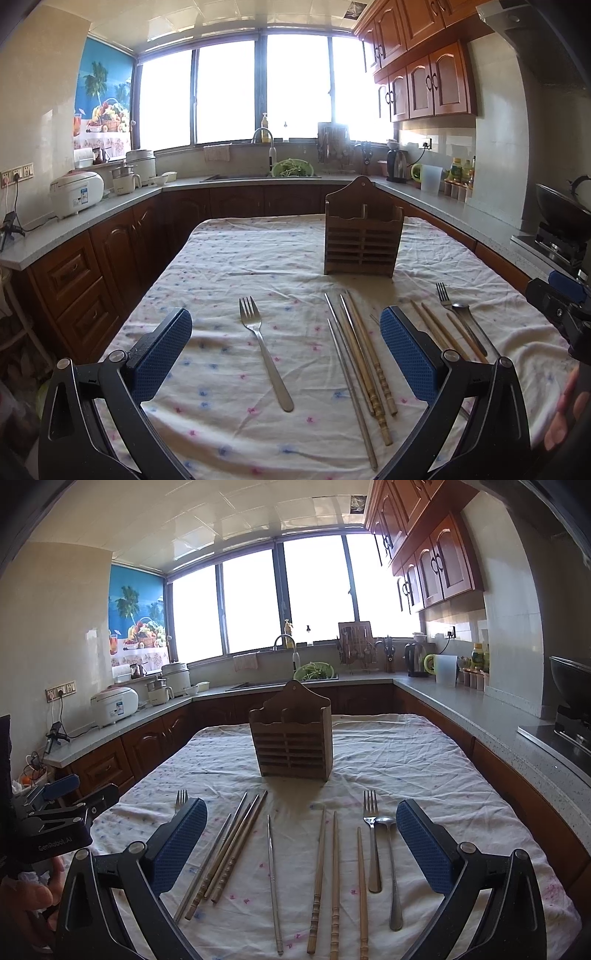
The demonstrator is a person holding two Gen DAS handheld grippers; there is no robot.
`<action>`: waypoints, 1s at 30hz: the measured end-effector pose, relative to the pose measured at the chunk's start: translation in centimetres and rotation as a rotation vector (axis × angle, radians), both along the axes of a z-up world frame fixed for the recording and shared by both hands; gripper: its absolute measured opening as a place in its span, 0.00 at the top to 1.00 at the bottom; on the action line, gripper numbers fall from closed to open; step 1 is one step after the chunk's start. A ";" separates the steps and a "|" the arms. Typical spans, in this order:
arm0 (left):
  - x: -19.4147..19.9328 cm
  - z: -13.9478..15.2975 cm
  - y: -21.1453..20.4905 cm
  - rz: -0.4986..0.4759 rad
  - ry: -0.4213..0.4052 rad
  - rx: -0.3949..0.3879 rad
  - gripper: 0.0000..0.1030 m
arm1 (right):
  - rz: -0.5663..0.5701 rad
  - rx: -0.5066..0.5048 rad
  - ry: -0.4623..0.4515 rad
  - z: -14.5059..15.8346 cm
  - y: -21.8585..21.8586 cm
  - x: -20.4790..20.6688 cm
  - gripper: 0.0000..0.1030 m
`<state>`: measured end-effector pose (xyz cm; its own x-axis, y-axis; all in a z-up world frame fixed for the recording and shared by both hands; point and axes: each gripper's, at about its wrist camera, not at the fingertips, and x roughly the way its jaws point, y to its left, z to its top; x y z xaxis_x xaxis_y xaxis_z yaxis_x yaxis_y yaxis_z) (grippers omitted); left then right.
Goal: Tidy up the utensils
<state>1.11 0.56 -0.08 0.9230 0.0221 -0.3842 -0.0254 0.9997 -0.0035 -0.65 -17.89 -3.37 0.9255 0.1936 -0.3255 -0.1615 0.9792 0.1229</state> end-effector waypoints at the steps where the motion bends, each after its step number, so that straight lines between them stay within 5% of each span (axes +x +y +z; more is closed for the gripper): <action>1: 0.3 -0.1 0.2 0.001 0.011 -0.007 0.00 | -0.001 0.002 0.005 0.0 -0.1 0.2 0.00; 11: 5.2 -1.2 0.9 -0.036 0.171 -0.073 0.00 | 0.019 0.014 0.088 -0.7 -0.6 3.4 0.01; 18: 10.7 -2.3 -0.1 -0.120 0.314 -0.102 0.02 | 0.074 0.032 0.252 -2.4 -0.9 8.6 0.37; 26: 17.4 -4.8 -1.4 -0.179 0.465 -0.118 0.32 | 0.120 0.079 0.391 -4.5 -0.8 13.5 0.66; 30: 19.9 -5.8 -1.6 -0.204 0.504 -0.145 0.46 | 0.121 0.076 0.459 -5.8 -0.5 15.2 0.71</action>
